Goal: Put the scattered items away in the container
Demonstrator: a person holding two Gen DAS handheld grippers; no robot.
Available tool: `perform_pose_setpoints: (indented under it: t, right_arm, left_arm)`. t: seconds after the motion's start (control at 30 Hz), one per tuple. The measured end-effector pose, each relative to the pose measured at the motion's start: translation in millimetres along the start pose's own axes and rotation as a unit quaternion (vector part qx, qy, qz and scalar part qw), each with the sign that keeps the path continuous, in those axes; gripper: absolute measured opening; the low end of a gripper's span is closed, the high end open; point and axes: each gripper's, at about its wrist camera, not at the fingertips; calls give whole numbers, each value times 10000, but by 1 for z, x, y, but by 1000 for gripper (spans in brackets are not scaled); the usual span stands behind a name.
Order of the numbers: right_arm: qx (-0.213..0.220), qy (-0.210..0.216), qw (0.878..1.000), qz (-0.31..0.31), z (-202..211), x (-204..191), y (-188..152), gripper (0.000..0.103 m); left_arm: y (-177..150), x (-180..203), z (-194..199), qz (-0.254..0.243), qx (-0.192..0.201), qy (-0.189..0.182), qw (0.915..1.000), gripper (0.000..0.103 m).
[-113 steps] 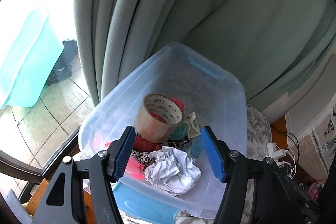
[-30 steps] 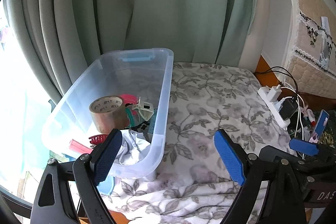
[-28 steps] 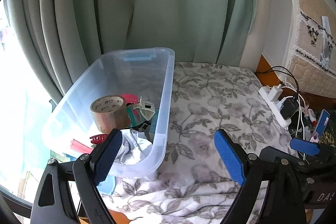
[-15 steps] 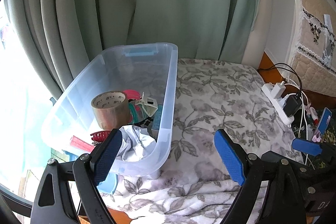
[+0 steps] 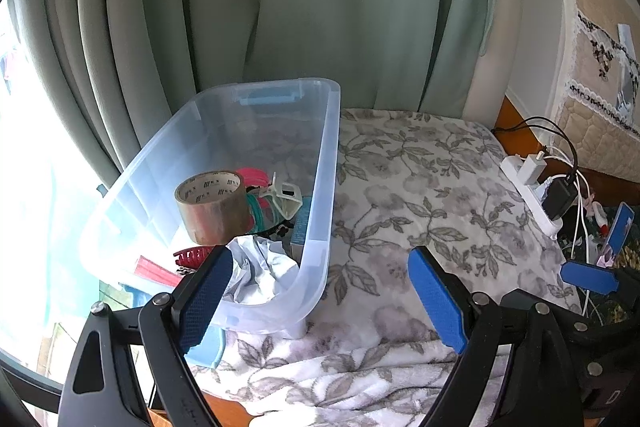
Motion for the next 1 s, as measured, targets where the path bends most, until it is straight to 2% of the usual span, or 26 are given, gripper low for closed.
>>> perform_pose_setpoints:
  t: [1.0]
  right_arm:
    - [183,-143,9996,171,8,-35,-8,103]
  left_arm:
    - [-9,-21,7,36,-102,135,9999,90]
Point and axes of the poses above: each gripper's, at about its wrist camera, not at the fingertips, and z roughly against the way its jaws point, x to its right, y to its top, and after that the axes turned 13 degrees about -z, right-handed
